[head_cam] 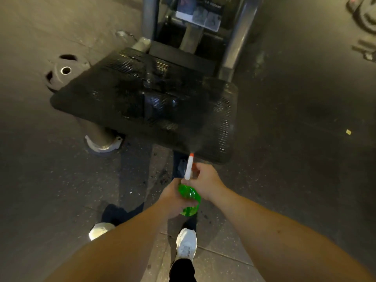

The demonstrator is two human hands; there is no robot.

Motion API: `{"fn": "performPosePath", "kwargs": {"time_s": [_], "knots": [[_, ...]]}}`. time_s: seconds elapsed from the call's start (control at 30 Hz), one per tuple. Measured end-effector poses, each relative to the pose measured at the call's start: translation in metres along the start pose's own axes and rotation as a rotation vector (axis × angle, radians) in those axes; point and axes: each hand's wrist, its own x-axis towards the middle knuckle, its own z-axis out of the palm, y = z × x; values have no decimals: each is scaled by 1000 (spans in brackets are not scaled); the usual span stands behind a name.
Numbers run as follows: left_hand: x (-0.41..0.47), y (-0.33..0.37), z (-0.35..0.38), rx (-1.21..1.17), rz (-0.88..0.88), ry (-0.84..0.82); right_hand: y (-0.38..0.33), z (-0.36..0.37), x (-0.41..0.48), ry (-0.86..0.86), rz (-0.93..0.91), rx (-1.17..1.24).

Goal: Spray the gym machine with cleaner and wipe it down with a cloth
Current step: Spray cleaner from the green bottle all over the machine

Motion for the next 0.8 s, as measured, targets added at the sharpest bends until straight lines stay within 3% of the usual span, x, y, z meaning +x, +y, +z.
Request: {"fn": "performPosePath", "kwargs": {"time_s": [0.43, 0.7, 0.8], "knots": [[-34, -53, -191, -102, -56, 93, -191, 97, 15, -150, -58, -80], [-145, -65, -347, -24, 0, 139, -362, 135, -41, -344, -18, -62], [-189, -69, -402, -5, 15, 197, -427, 152, -68, -427, 19, 71]]}}
